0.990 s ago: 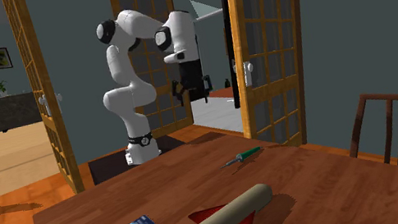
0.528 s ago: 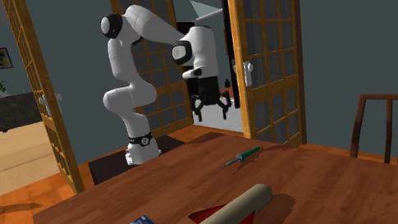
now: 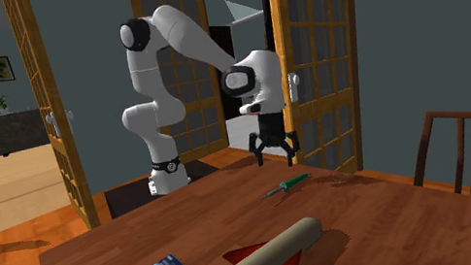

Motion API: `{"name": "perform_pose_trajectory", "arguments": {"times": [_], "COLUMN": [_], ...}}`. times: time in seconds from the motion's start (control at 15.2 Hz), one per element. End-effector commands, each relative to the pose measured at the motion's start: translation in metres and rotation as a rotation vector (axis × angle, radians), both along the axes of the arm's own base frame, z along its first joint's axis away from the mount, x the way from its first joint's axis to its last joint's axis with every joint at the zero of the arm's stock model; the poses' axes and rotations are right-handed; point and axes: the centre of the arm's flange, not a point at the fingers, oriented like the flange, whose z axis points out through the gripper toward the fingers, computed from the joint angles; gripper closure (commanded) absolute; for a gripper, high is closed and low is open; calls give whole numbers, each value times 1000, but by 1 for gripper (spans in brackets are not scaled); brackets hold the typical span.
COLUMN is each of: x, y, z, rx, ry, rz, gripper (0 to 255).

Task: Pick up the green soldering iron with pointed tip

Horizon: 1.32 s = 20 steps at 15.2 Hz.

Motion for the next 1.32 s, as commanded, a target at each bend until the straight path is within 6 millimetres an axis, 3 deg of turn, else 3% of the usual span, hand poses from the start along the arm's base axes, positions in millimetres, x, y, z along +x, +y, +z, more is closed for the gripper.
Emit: {"name": "perform_pose_trajectory", "arguments": {"times": [0.0, 0.66, 0.73, 1.25], "x": [21, 27, 27, 27], "y": [3, 4, 4, 4], "z": [-20, -65, -64, -64], "rx": [-6, -7, -7, -7], "ry": [-9, -10, -10, -10], "rz": [-67, -84, -84, -84], "gripper": [0, 0, 255, 255]}}
